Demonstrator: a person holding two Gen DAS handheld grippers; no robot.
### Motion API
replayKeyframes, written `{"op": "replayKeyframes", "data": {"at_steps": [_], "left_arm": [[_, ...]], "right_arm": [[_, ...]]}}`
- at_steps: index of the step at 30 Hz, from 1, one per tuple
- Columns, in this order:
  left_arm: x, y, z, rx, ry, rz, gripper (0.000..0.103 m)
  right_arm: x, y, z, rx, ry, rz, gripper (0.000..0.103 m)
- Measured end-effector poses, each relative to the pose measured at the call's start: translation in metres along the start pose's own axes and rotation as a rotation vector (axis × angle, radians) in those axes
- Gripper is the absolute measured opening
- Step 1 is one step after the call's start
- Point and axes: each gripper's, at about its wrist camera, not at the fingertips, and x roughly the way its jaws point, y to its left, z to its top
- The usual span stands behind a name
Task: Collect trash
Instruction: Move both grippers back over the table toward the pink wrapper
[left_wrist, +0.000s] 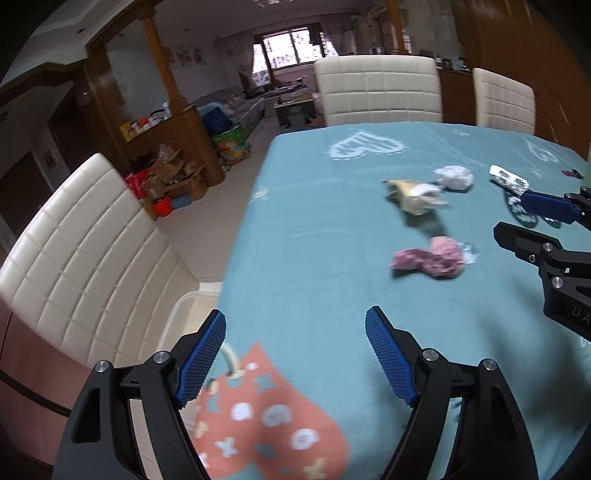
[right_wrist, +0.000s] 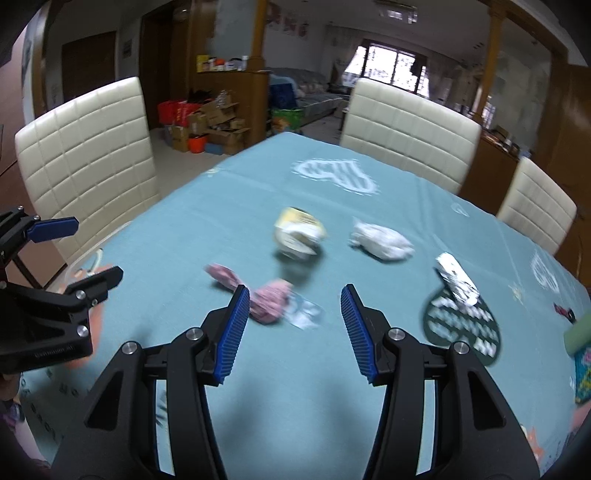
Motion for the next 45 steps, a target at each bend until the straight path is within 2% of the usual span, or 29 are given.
{"op": "replayKeyframes", "data": {"at_steps": [8,12,20,29,33,35,36,37,38,40,45], "left_arm": [[0.0,-0.067,0.015,0.092,-0.008,-0.083,0.076],[0.011,-0.089,0.024,0.102,0.003,-0.129,0.076],[0.045,-0.09,0.035,0.016,0.099,-0.207,0.076],[0.076,-0.092,0.038,0.011,0.136,-0.18,0.076],[0.081,-0.087,0.039,-0.001,0.132,-0.198,0.076],[0.081,-0.085,0.039,0.001,0.123,-0.209,0.067],[0.08,-0.084,0.038,0.007,0.119,-0.209,0.049],[0.08,-0.084,0.038,0.014,0.118,-0.205,0.021],[0.081,-0.082,0.038,0.018,0.129,-0.203,0.011],[0.08,-0.076,0.038,0.003,0.131,-0.216,0.005],[0.065,-0.063,0.035,0.021,0.064,-0.175,0.002]], "right_arm": [[-0.009,-0.058,-0.023,0.083,0.013,-0.057,0.057],[-0.005,-0.075,-0.027,0.111,0.026,-0.055,0.058],[0.023,-0.08,-0.024,0.124,0.057,-0.016,0.058],[0.056,-0.074,-0.013,0.124,0.095,0.007,0.058],[0.069,-0.07,-0.007,0.132,0.113,0.028,0.058],[0.074,-0.067,-0.003,0.129,0.116,0.032,0.058],[0.077,-0.064,-0.001,0.127,0.117,0.037,0.058],[0.079,-0.06,0.001,0.123,0.115,0.044,0.058],[0.08,-0.059,0.003,0.121,0.113,0.047,0.058],[0.081,-0.052,0.007,0.112,0.106,0.057,0.058],[0.084,-0.031,0.021,0.078,0.087,0.089,0.058]]}}
